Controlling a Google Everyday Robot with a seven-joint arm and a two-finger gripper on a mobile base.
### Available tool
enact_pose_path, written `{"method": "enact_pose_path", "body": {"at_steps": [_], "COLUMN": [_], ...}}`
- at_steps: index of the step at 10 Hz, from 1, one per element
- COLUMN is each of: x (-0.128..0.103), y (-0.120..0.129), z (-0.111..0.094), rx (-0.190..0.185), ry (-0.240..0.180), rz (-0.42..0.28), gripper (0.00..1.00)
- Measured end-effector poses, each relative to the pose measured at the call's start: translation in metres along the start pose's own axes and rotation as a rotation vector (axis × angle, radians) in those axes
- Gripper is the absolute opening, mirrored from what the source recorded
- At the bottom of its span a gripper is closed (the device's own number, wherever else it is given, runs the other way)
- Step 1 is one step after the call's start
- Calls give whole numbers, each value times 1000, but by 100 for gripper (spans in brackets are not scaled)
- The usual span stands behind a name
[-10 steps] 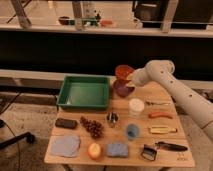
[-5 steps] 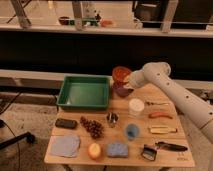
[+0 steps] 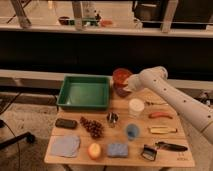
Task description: Stack bowls on top of each other
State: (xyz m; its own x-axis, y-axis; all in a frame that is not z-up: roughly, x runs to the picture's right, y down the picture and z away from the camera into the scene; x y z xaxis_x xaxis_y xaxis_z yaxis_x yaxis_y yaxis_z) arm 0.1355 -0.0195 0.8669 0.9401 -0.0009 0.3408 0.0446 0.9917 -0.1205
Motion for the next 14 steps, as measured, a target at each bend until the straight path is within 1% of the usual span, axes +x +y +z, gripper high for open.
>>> {"method": "enact_pose_path", "body": {"at_steps": [3, 6, 10, 14], "x": [1, 1, 6, 13], "y": [4, 2, -4, -4], "z": [9, 14, 22, 24], "rx": [21, 34, 39, 37], "ry": [40, 59, 82, 102], "rz": [-5, -11, -5, 7], "gripper": [11, 11, 11, 11]}}
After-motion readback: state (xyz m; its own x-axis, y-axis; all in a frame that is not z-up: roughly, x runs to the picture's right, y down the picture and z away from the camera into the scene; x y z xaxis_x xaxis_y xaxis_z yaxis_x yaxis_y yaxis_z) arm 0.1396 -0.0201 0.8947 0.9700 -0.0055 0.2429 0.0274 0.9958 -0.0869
